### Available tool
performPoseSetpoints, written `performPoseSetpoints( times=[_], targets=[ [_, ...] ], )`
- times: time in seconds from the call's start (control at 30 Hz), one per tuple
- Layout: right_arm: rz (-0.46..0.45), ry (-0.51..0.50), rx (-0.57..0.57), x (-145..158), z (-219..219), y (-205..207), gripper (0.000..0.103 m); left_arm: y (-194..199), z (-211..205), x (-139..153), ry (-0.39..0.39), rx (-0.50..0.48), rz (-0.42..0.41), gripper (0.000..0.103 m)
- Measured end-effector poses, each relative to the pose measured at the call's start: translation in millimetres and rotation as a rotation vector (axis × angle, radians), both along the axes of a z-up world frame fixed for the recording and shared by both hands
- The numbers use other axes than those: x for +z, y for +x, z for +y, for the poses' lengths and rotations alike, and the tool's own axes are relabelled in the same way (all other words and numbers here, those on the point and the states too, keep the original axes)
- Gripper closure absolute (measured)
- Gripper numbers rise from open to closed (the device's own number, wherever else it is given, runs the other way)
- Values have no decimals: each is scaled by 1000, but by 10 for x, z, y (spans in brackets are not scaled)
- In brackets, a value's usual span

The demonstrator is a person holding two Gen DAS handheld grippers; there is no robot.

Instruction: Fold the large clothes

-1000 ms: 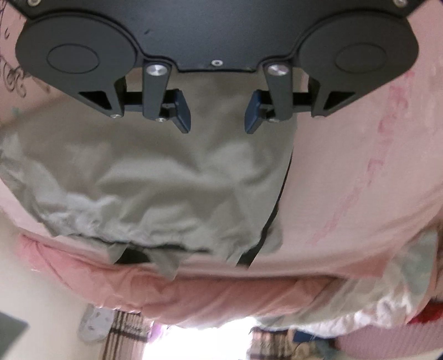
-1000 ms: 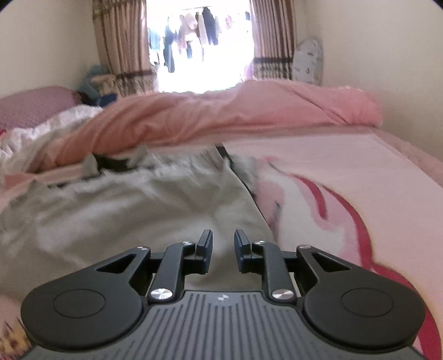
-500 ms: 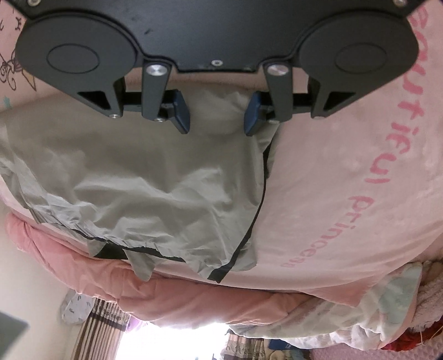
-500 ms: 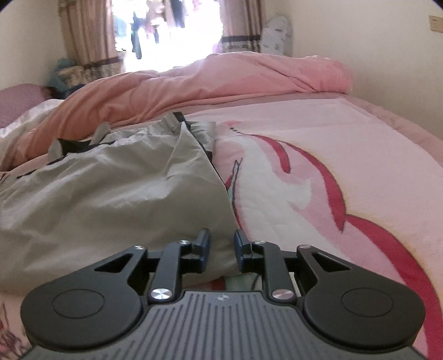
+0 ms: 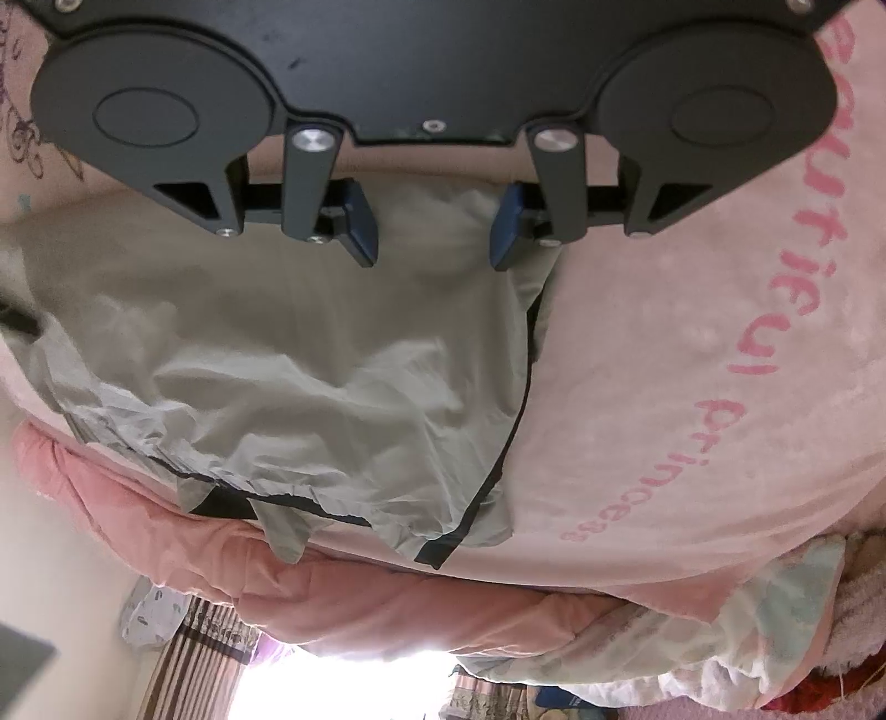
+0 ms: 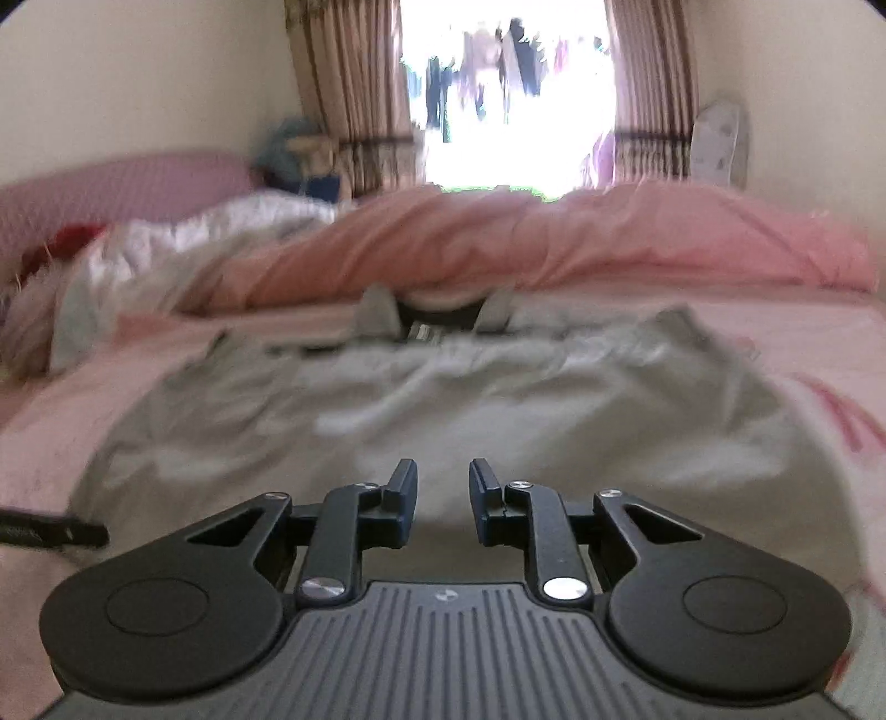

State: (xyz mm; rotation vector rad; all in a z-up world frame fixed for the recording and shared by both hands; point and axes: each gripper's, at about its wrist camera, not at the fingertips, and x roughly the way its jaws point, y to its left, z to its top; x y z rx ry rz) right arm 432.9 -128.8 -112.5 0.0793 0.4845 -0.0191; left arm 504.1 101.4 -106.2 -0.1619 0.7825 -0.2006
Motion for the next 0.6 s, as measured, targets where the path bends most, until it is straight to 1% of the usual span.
performPoseSetpoints(
  times=[0.07,0.13,0.2,0.27,0.4,0.53,0.57,0.6],
  targets=[
    [55,-12,-23,-160,58,98,79,-24,67,18,-37,10,8,57],
    [60,-27,-35,-276,95,103,79,-92,167,55,-76,38,15,57],
    [61,-29,-38,-359,94,106,79,-215,273,92,-118,99,14,56],
    [51,-35,-37,-382,78,74,79,-368,356,106,-163,177,17,56],
    [47,-37,-34,-380,100,71,78,-631,412,27,-354,230,34,56],
    [42,-31,-33,-378,84,67,77,-668,331,-118,-433,302,60,56],
    [42,-31,-32,-377,84,76,77,-659,326,-169,-465,319,73,56],
    [43,-29,-31,-381,81,89,77,-672,323,-195,-494,335,55,55]
  ],
)
